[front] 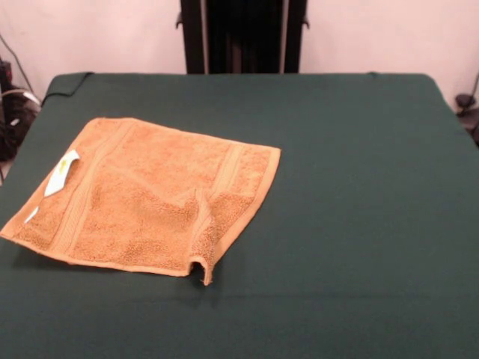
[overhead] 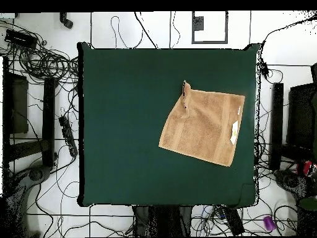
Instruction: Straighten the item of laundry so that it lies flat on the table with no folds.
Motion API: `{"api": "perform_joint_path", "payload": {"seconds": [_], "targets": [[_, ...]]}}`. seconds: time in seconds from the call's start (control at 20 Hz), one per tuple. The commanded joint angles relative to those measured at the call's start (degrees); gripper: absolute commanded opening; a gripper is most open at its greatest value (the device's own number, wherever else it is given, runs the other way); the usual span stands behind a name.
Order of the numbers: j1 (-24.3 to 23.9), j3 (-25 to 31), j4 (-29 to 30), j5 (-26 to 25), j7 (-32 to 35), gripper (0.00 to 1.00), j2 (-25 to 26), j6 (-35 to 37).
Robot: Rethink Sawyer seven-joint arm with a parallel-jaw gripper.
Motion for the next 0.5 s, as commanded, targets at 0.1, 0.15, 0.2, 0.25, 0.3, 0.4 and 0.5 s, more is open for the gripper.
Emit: {"api": "perform_joint_path", "payload": {"seconds": [0.1, 0.15, 0.2, 0.25, 0.3, 0.4, 0.5], "targets": [[4.4, 0.2, 11.6, 4.6, 11.4, 1.0, 2.8, -4.1], [4.8, 0.1, 12.1, 5.0, 12.2, 1.0, 3.0, -5.0], [5.1, -0.1, 12.3, 5.4, 12.4, 1.0, 3.1, -5.2], [5.5, -0.3, 12.5, 5.9, 13.0, 1.0, 3.4, -5.6], [5.8, -0.5, 12.4, 6.2, 13.0, 1.0, 3.6, -5.8], [6.9, -1.5, 12.4, 6.7, 13.9, 1.0, 3.9, -6.7], [7.9, -2.5, 12.3, 7.1, 14.5, 1.0, 4.0, -7.5]]}}
